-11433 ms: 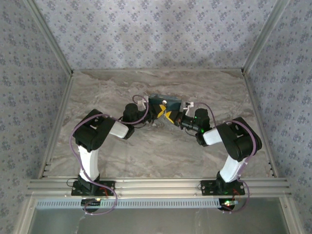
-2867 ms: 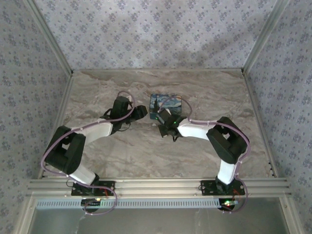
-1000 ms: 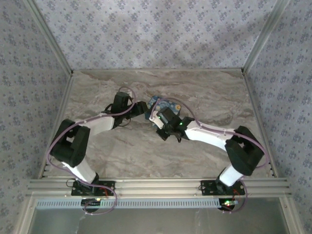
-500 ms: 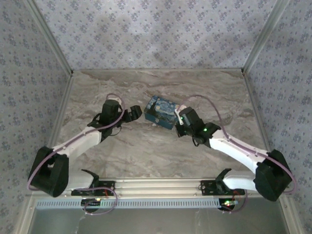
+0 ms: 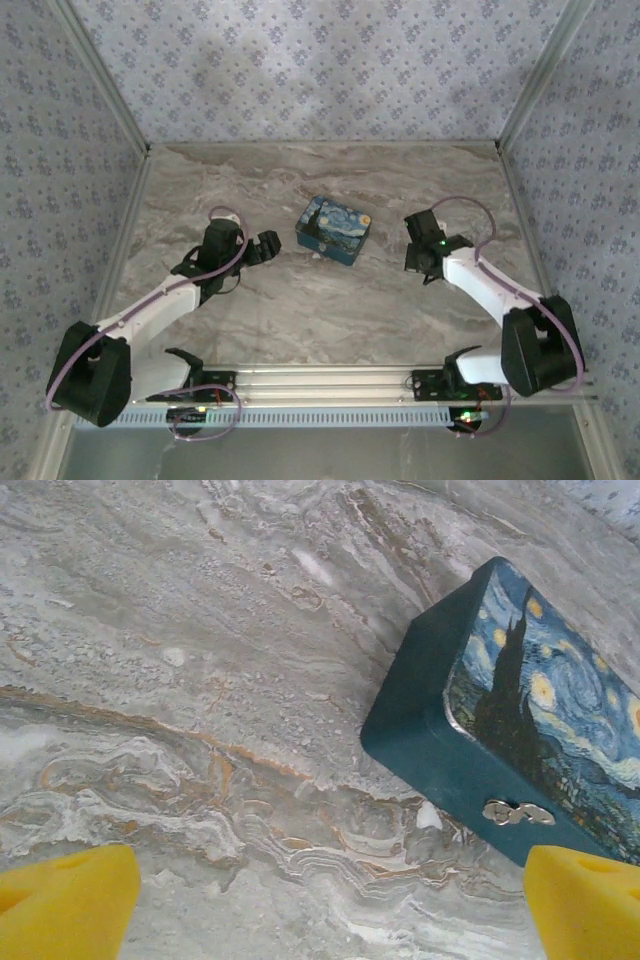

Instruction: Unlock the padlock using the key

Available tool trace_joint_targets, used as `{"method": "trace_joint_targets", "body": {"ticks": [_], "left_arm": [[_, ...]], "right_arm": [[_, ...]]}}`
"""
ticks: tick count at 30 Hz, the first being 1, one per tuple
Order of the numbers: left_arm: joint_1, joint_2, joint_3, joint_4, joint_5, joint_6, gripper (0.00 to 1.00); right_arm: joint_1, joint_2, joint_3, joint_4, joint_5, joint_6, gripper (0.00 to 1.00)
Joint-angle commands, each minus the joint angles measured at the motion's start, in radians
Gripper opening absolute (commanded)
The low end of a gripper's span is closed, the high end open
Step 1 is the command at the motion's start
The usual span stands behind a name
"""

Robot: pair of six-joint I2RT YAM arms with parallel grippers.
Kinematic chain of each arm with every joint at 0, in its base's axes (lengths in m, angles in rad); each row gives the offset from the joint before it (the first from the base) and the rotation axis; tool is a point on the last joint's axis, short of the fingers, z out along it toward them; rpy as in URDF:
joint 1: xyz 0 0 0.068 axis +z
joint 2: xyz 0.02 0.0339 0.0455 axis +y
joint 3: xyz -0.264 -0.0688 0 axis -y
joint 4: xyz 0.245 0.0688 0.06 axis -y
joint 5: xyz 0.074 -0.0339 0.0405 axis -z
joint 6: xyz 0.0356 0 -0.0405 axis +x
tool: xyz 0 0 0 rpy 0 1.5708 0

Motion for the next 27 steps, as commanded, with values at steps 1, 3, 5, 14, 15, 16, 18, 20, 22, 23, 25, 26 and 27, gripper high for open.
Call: {"method": "trace_joint_targets", "body": {"ticks": [1,3,5,14,15,16,18,20,22,23,25,26,27], "left_arm": [[0.006,-0.01,-0.001,-0.011,-0.025,0.005,0.98],[0.006,-0.01,0.002,-0.013,-0.027,0.007,0.98],[0.006,-0.009,0.003,-0.015,-0.031,0.009,0.98],[0.009,-0.012,0.011,-0.038,-0.052,0.013,0.98],[0.009,-0.015,0.011,-0.038,-0.055,0.013,0.98],[0.01,-0.017,0.012,-0.038,-0.058,0.014,0.98],[0.012,-0.02,0.017,-0.045,-0.064,0.016,0.98],[0.017,-0.02,0.03,-0.067,-0.074,0.02,0.98],[0.022,-0.018,0.051,-0.103,-0.095,0.031,0.98],[0.026,-0.017,0.061,-0.122,-0.108,0.039,0.98],[0.035,-0.013,0.093,-0.166,-0.14,0.056,0.98],[0.045,-0.012,0.109,-0.185,-0.152,0.066,0.98],[0.056,-0.008,0.128,-0.203,-0.161,0.084,0.98]], "right_arm": [[-0.014,0.071,0.042,-0.021,0.0,0.047,0.0],[-0.017,0.109,0.049,-0.005,-0.002,0.053,0.0],[-0.02,0.139,0.054,0.009,-0.009,0.061,0.0],[-0.029,0.192,0.083,0.02,-0.023,0.086,0.31],[-0.028,0.178,0.084,0.02,-0.023,0.085,0.36],[-0.028,0.166,0.089,0.012,-0.023,0.085,0.39],[-0.027,0.138,0.101,-0.009,-0.019,0.081,0.43],[-0.028,0.098,0.108,-0.023,-0.015,0.077,0.48],[-0.031,0.06,0.114,-0.033,0.001,0.068,0.56],[-0.035,0.046,0.12,-0.037,0.012,0.064,0.92],[-0.045,0.027,0.134,-0.034,0.036,0.046,1.0],[-0.051,0.023,0.142,-0.032,0.047,0.039,1.0],[-0.056,0.019,0.155,-0.032,0.067,0.038,1.0]]}}
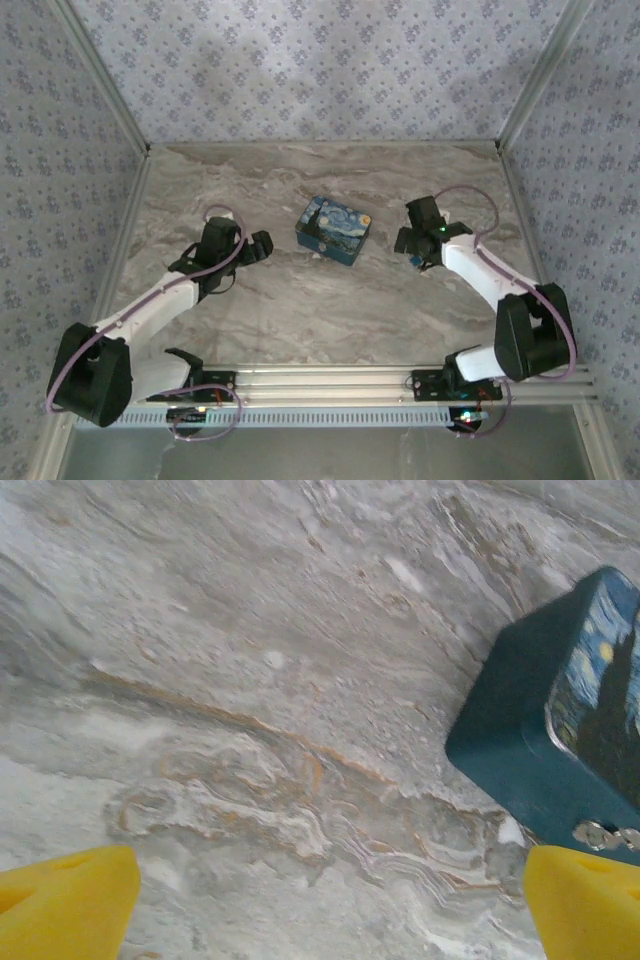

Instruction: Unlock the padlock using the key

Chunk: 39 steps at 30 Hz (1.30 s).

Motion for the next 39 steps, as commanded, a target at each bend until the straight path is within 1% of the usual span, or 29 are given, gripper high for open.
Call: {"method": "trace_joint_targets", "body": {"ticks": [1,2,4,6,8,10,12,14,15,17,19,20,21,22,23,24,25,26,27,28,29,31,32,33,34,35,36,38,39], "left_arm": [[0.034,-0.004,0.095,-0.086,-0.082,0.075,0.98],[0.045,-0.002,0.11,-0.096,-0.106,0.1,0.98],[0.08,-0.001,0.137,-0.106,-0.17,0.167,0.98],[0.115,-0.003,0.142,-0.079,-0.245,0.259,0.98],[0.164,0.01,0.133,-0.036,-0.299,0.338,0.98],[0.243,0.04,0.128,-0.009,-0.312,0.379,0.98],[0.31,0.073,0.106,0.048,-0.313,0.376,0.98],[0.347,0.109,0.041,0.201,-0.295,0.403,0.98],[0.349,0.135,-0.002,0.286,-0.309,0.438,0.98],[0.357,0.185,-0.038,0.371,-0.335,0.444,0.98],[0.361,0.226,-0.074,0.48,-0.325,0.437,0.98],[0.361,0.239,-0.089,0.511,-0.302,0.452,0.98],[0.361,0.258,-0.097,0.529,-0.31,0.451,0.98],[0.362,0.27,-0.104,0.55,-0.322,0.451,0.98],[0.362,0.268,-0.092,0.529,-0.311,0.456,0.98],[0.362,0.269,-0.107,0.571,-0.291,0.489,0.98],[0.361,0.266,-0.12,0.61,-0.266,0.525,0.98],[0.362,0.263,-0.136,0.65,-0.253,0.554,0.98],[0.365,0.26,-0.154,0.7,-0.23,0.581,0.98],[0.369,0.266,-0.185,0.777,-0.195,0.605,0.98],[0.373,0.292,-0.226,0.87,-0.175,0.615,0.98],[0.38,0.415,-0.308,1.173,-0.201,0.616,0.98],[0.382,0.379,-0.293,1.089,-0.196,0.595,0.98],[0.389,0.355,-0.248,0.939,-0.187,0.584,0.98],[0.398,0.388,-0.284,1.074,-0.173,0.59,0.98],[0.395,0.383,-0.288,1.079,-0.185,0.589,0.98],[0.391,0.361,-0.258,0.975,-0.186,0.583,0.98],[0.39,0.379,-0.276,1.046,-0.193,0.593,0.98],[0.388,0.365,-0.267,1.0,-0.192,0.588,0.98]], "right_arm": [[-0.023,-0.022,0.055,-0.028,0.087,-0.02,1.0],[-0.027,-0.019,0.068,-0.026,0.115,-0.023,1.0],[-0.03,-0.016,0.091,-0.014,0.246,-0.014,1.0],[-0.031,-0.036,0.06,0.078,0.355,-0.049,1.0],[-0.028,-0.063,-0.028,0.262,0.462,-0.164,1.0],[-0.032,-0.068,-0.127,0.467,0.555,-0.272,1.0],[-0.057,-0.045,-0.185,0.599,0.576,-0.321,1.0],[-0.088,-0.015,-0.2,0.631,0.562,-0.319,1.0],[-0.096,-0.001,-0.226,0.691,0.564,-0.341,1.0],[-0.106,0.02,-0.29,0.868,0.539,-0.399,1.0],[-0.11,0.03,-0.324,0.938,0.527,-0.439,1.0],[-0.114,0.032,-0.356,1.01,0.52,-0.458,1.0],[-0.125,0.031,-0.398,1.084,0.491,-0.469,1.0],[-0.143,0.028,-0.433,1.143,0.435,-0.467,1.0],[-0.161,0.032,-0.456,1.169,0.397,-0.451,1.0],[-0.178,0.042,-0.486,1.219,0.366,-0.434,1.0],[-0.201,0.064,-0.524,1.331,0.329,-0.464,1.0],[-0.209,0.069,-0.538,1.373,0.304,-0.498,1.0],[-0.214,0.048,-0.535,1.294,0.241,-0.447,1.0],[-0.23,0.048,-0.541,1.314,0.158,-0.462,1.0],[-0.24,0.065,-0.558,1.393,0.114,-0.525,1.0],[-0.259,0.093,-0.562,1.405,-0.05,-0.55,1.0],[-0.268,0.139,-0.564,1.452,-0.053,-0.555,1.0],[-0.269,0.175,-0.56,1.505,-0.019,-0.544,1.0],[-0.276,0.136,-0.548,1.409,-0.022,-0.517,1.0],[-0.29,0.127,-0.538,1.378,-0.026,-0.485,1.0],[-0.279,0.148,-0.559,1.462,-0.022,-0.532,1.0],[-0.258,0.136,-0.554,1.425,0.002,-0.516,1.0],[-0.269,0.145,-0.551,1.438,-0.015,-0.536,1.0]]}}
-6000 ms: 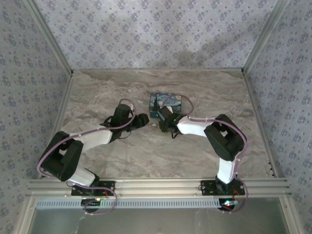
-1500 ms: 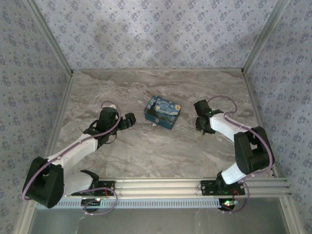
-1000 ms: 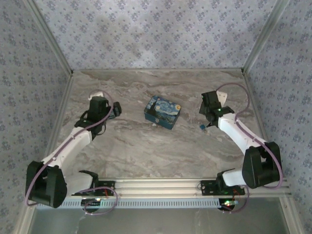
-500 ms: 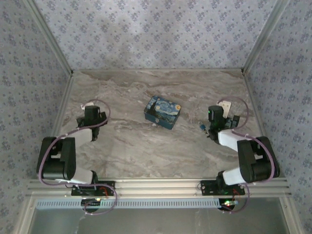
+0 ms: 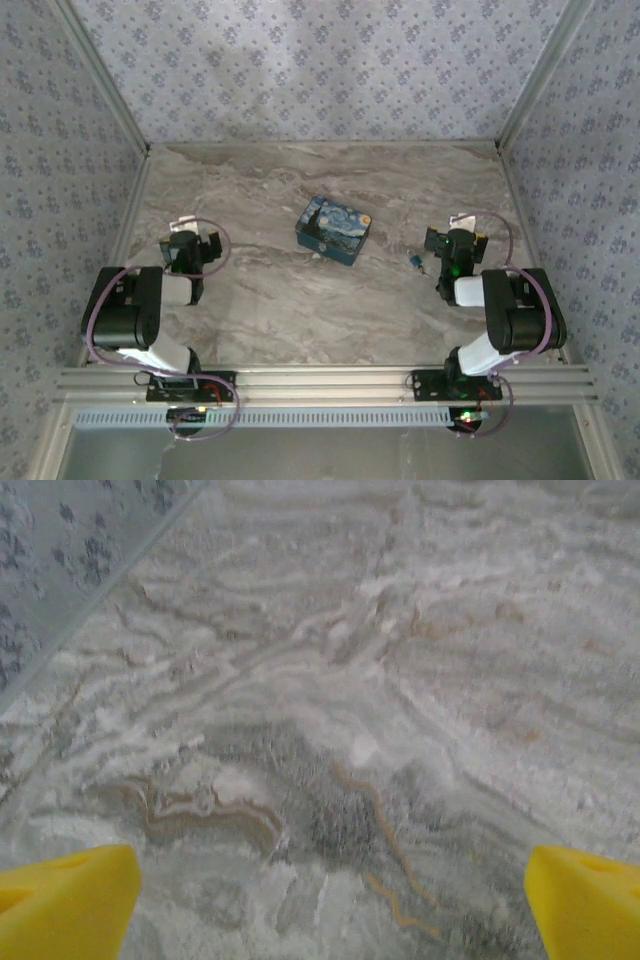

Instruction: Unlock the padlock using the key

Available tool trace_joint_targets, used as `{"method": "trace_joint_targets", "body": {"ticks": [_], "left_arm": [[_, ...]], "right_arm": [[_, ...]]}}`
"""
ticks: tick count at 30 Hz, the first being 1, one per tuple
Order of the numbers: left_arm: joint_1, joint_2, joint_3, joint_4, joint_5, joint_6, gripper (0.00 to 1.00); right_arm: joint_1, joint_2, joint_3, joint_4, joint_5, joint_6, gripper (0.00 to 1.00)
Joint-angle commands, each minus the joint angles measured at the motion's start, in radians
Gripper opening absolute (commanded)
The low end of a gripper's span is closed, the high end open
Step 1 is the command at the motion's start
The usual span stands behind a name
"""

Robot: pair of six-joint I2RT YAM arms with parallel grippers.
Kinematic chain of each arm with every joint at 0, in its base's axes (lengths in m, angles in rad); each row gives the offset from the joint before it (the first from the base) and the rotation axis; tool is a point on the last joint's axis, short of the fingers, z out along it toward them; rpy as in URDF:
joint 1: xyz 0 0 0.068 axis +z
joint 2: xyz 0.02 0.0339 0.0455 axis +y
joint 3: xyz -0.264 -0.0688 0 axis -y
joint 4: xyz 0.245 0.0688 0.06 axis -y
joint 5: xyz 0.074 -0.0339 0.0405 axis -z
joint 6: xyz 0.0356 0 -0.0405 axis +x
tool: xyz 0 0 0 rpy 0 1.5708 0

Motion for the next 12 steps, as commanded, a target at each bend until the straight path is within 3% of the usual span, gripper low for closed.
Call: {"method": "trace_joint_targets", "body": {"ticks": [1,12], "left_arm": [[-0.001,-0.013,0.015,0.071,0.006,0.017,0.98],[-0.001,-0.016,0.017,0.066,0.008,0.017,0.98]], "right_arm": [[-0.013,-0.001,0.008,0.021,-0.07,-0.017,1.0],[-0.025,-0.003,0.01,0.024,-0.092,-0.016,1.0]]}}
